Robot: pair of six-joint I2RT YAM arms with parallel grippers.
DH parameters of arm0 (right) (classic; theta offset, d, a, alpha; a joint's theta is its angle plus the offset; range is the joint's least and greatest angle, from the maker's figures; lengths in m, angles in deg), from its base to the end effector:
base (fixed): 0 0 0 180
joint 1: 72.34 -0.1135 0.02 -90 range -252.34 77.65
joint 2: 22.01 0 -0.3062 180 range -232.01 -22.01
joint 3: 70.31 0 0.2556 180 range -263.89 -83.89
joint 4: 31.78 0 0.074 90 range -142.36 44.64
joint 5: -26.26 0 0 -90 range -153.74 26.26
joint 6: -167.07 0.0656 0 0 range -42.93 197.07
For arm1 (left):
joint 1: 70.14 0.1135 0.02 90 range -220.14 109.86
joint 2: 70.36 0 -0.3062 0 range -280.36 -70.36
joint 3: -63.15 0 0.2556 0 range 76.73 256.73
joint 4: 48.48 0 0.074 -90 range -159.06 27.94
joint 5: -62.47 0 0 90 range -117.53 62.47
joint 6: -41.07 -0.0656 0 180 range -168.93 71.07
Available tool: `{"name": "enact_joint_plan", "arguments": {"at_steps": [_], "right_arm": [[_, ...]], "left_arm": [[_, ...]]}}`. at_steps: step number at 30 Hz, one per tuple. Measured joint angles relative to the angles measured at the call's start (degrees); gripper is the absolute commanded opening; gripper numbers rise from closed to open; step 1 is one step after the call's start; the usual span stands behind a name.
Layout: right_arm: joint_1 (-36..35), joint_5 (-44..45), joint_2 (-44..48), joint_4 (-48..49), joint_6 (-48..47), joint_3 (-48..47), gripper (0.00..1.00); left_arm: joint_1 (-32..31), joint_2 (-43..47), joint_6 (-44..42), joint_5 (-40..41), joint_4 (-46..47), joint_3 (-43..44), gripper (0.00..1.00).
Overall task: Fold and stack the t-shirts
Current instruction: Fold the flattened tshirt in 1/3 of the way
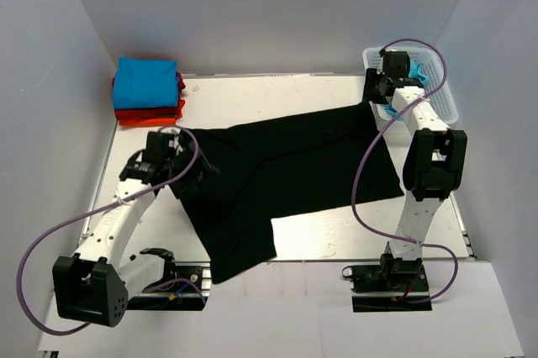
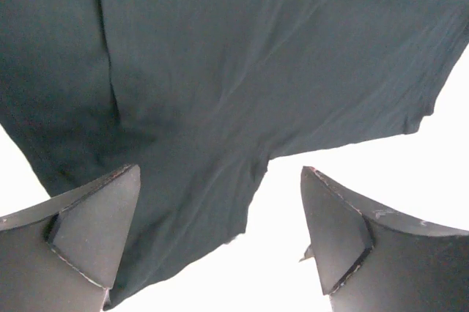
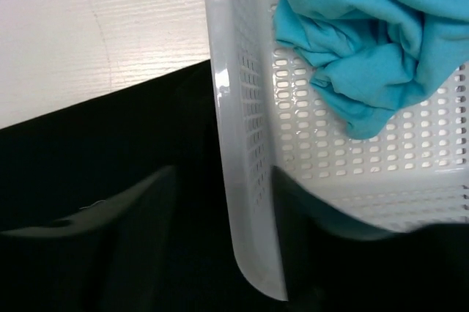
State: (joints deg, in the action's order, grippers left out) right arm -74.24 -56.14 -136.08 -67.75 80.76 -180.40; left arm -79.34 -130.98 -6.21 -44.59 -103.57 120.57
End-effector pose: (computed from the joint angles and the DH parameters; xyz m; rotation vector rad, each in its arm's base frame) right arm 0.5065 0.0081 0.2861 0.1054 2.2601 -0.0985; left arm 0.1912 -0.0505 0.2497 -0.6654 2.6064 -0.6965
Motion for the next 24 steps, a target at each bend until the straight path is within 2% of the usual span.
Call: {"name": "enact_joint_plan", "arguments": {"at_steps": [1,2,7,11,14,18,24], "right_arm": [[0.0,-0.2,0.3,-0.3,-0.1,0.0,0.73],[0.0,-0.5,0.8,-0.4,-0.3,0.0,0.9],[-0.3,-3.5,4.1,-0.6,-1.9,0.0,0.9],[-1.2,-6.7,6.2,-0.5,-3.5,-0.4,0.9],[-2.5,-8.9,5.6,-0.8,-4.2,-2.4,0.9],[-4.8,-10.0,0.7,-1.5,-4.1,-8.1,0.9],[-7.1,-11.3,-10.5,-3.1,-1.6,-13.5,0.9]], "left_arm": [[0.0,-0.5,-0.5,1.7,-0.5,2.4,1.0],[0.1,-1.0,-0.7,3.1,-0.6,4.2,1.0],[1.0,-8.2,0.0,9.9,3.0,7.7,1.0],[1.6,-21.3,0.8,12.1,7.1,12.3,1.0],[1.6,-32.4,0.6,11.7,10.1,19.9,0.98],[1.4,-42.0,-0.2,11.1,13.2,28.8,0.96],[1.1,-44.1,-0.9,8.4,16.3,32.5,0.96]]}}
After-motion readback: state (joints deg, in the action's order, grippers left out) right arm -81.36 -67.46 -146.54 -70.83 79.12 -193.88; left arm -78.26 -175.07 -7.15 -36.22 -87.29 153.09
